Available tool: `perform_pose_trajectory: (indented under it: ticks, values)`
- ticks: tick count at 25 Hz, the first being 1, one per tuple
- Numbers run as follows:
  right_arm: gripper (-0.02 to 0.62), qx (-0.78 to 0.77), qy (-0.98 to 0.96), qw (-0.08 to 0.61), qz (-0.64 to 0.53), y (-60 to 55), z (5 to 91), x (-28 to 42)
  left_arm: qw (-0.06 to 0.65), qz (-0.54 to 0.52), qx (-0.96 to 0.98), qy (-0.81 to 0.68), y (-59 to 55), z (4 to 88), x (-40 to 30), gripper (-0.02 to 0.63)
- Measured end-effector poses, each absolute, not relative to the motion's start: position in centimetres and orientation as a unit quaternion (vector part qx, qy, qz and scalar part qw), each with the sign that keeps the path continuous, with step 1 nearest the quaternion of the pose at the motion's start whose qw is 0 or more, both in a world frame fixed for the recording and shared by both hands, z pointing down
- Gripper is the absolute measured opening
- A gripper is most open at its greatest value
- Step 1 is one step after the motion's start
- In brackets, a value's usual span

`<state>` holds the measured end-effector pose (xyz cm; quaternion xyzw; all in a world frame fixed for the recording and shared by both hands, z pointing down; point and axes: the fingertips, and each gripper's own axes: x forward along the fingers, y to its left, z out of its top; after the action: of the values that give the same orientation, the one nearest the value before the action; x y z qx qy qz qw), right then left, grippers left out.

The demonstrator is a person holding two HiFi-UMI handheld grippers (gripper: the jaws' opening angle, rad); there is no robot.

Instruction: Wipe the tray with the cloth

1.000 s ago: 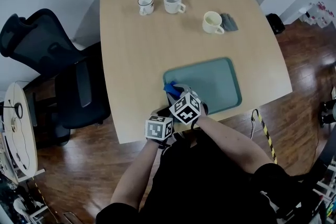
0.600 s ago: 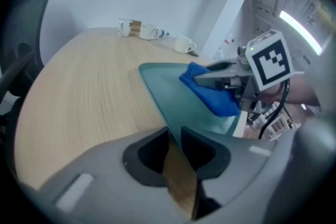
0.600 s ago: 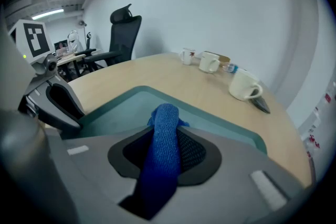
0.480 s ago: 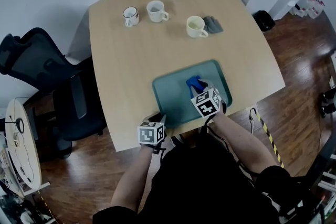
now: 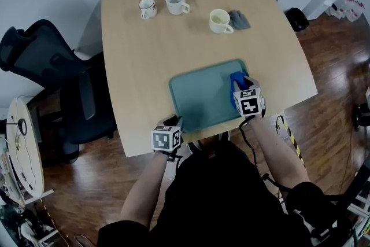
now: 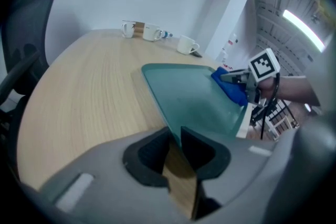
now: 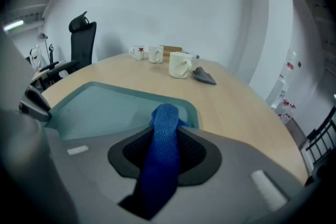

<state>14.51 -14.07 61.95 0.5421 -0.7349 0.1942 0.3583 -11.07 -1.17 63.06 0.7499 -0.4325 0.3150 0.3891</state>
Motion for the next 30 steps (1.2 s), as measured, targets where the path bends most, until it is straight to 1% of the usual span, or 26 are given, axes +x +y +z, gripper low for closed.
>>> perform_pose_trajectory:
  ticks: [2,4,8,11,13,15,18,20,30]
  values:
    - [0.115,0.535,-0.743,0.343,0.210,-13.5,62.6,12.1,0.393,0.307,0.751,-0.433,-1.2,63.0,-11.1,0.074]
    - [0.115,0.510,-0.762,0.340,0.209,-12.5,62.6,8.2,0.395,0.299,0.754,-0.431,-1.2,63.1,-11.2,0.072]
    - [0.115,0.429,-0.812,0.362,0.159,-9.9,61.9,-2.4,0.396,0.293,0.758,-0.428,-1.0,63.6,-12.1,0.072]
    - [0.115,0.358,-0.847,0.373,0.122,-7.7,61.4,-8.4,0.397,0.289,0.761,-0.424,-1.2,63.2,-11.4,0.074]
    - [0.115,0.319,-0.864,0.378,0.097,-6.5,61.1,-10.9,0.401,0.280,0.764,-0.421,-1.3,62.9,-11.1,0.074]
    - [0.115,0.306,-0.869,0.380,0.083,-6.2,61.1,-11.6,0.406,0.270,0.765,-0.420,-1.4,62.8,-11.1,0.072]
    - [0.115,0.320,-0.864,0.378,0.088,-6.8,61.2,-10.2,0.399,0.278,0.765,-0.422,-1.3,63.0,-11.5,0.072]
    - [0.115,0.347,-0.852,0.379,0.099,-7.7,61.5,-7.6,0.395,0.283,0.765,-0.423,-1.2,63.4,-11.7,0.074]
    - [0.115,0.503,-0.757,0.395,0.133,-11.9,61.4,14.1,0.391,0.292,0.758,-0.433,-1.3,62.9,-11.4,0.072]
